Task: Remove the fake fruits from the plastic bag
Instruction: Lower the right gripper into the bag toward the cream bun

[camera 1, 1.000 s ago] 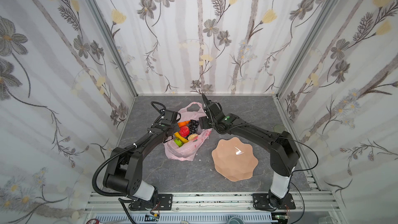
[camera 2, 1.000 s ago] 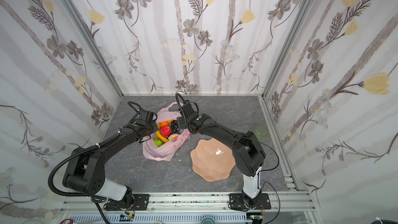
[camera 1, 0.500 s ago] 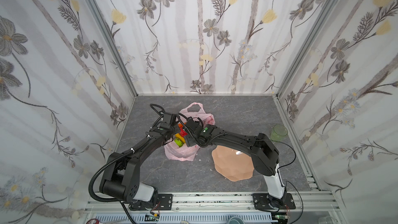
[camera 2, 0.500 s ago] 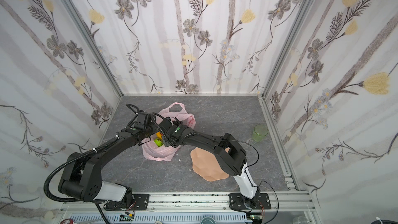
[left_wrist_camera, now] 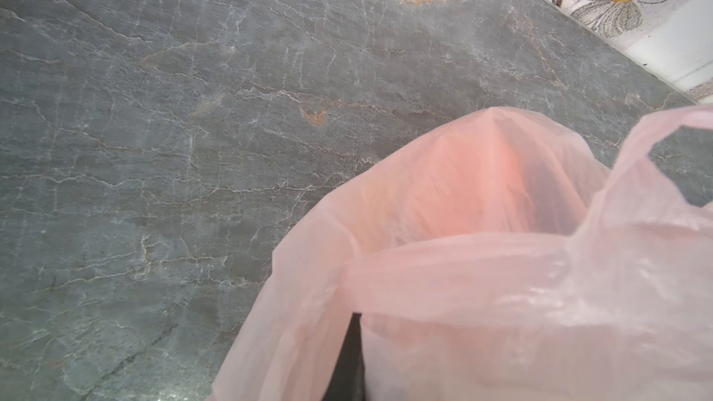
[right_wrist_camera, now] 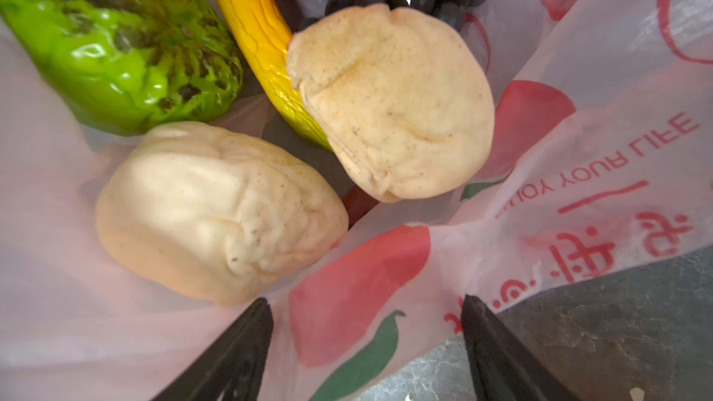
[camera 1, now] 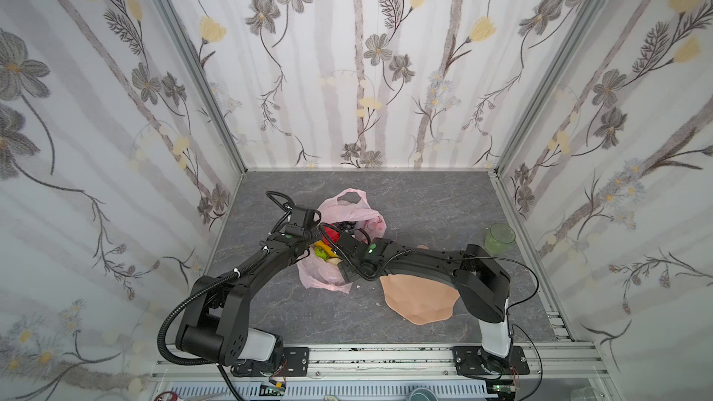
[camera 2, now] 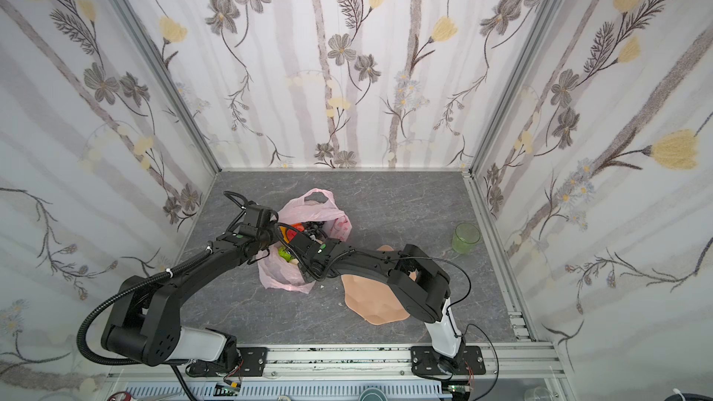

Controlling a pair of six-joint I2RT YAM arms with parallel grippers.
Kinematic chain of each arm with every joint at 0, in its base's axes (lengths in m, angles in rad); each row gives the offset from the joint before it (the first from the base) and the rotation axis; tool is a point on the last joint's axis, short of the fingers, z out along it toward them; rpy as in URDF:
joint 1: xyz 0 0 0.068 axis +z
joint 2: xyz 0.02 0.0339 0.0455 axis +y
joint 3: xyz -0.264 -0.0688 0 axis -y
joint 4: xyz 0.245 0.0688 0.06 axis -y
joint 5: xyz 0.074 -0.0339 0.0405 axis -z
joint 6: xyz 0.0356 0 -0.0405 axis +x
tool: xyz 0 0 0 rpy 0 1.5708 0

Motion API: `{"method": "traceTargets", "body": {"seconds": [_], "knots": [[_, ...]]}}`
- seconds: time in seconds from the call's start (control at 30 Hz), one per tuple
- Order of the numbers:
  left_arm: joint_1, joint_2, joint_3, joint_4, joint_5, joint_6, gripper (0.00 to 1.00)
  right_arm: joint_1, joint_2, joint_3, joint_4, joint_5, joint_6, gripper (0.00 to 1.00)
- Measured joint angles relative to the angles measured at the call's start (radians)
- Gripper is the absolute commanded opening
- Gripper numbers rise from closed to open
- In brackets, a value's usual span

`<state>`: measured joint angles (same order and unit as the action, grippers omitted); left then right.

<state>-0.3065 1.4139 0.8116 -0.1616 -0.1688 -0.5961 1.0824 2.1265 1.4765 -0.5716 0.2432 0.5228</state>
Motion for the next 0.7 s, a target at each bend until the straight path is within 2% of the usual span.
{"method": "traceTargets", "body": {"seconds": [0.3, 0.57, 0.7], "knots": [[0.000, -0.016, -0.019, 0.011, 0.004, -0.005, 0.00, -0.049, -0.035, 0.108, -0.005, 0.006, -0.028, 0.79], [0.000, -0.017, -0.025, 0.020, 0.006, -0.006, 0.00, -0.055, 0.119, 0.285, -0.026, 0.018, -0.054, 0.80], [0.000, -0.018, -0.030, 0.029, 0.008, -0.006, 0.00, -0.074, 0.178, 0.330, -0.045, 0.032, -0.057, 0.84]]}}
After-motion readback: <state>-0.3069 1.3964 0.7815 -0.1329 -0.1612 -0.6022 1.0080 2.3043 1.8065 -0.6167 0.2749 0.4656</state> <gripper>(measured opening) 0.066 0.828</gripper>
